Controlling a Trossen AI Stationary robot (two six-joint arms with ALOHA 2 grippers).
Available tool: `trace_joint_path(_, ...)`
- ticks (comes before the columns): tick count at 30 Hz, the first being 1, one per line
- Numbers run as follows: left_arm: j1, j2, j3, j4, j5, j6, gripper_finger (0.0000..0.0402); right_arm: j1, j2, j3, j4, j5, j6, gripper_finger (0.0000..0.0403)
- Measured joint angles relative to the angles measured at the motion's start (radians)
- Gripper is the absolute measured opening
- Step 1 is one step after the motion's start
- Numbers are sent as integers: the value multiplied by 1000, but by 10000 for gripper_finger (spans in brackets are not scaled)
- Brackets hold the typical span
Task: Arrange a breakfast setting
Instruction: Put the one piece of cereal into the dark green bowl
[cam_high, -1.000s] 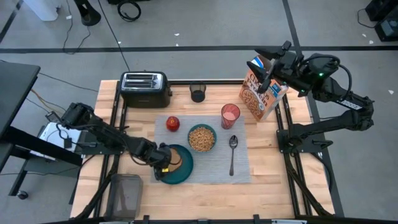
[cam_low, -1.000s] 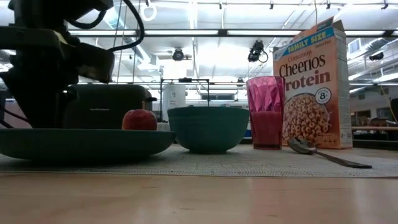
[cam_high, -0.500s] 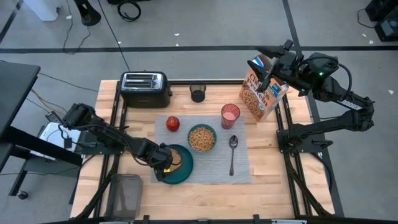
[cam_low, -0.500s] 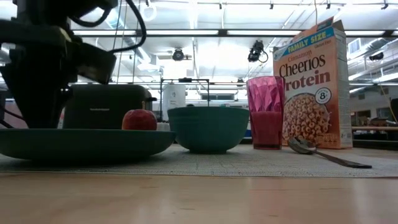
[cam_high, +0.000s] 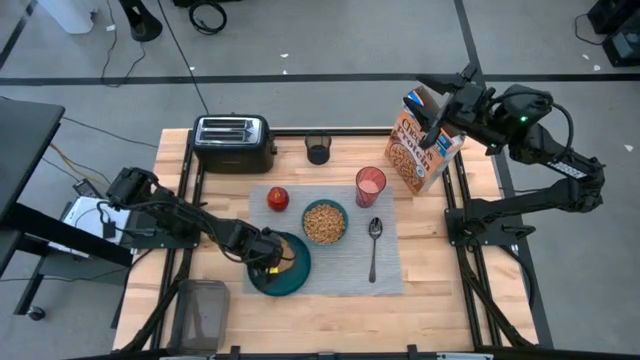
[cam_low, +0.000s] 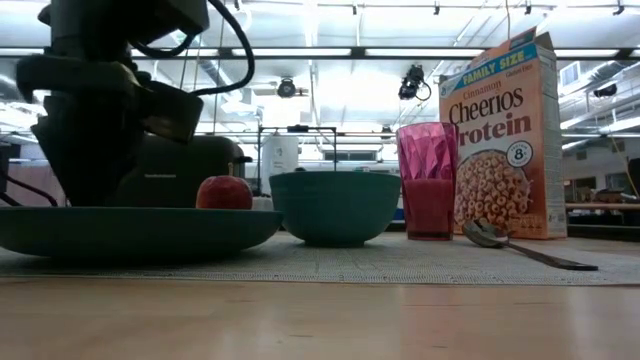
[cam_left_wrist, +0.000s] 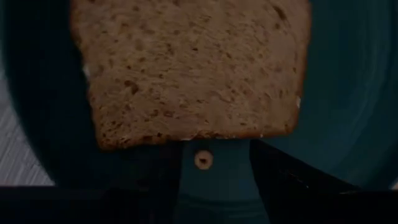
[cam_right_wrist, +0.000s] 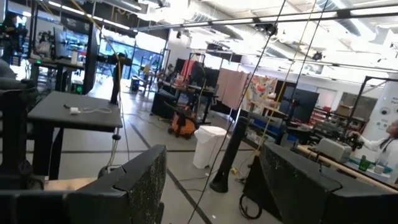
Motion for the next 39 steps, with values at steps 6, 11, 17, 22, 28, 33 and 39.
trace_joint_path(6,-23,0,0,-33,3,95,181,0,-10,0,-34,3,0,264)
trace_joint_path(11,-36,0,0,-49,1,102,172,0,-15,0,-52,30,0,264)
trace_joint_path(17,-35,0,0,-35,-35,116,165,0,-15,0,-52,30,0,264)
trace_joint_path(22,-35,8,1,-7,-36,233,164,0,-15,0,-51,30,0,264)
trace_joint_path(28,-17,49,6,-2,-6,311,164,0,-15,0,-51,30,4,264)
trace_joint_path(33,-6,43,5,-20,7,312,164,0,-15,0,-50,30,4,264)
trace_joint_path(39,-5,44,4,-37,9,311,148,0,-15,0,-41,30,3,264)
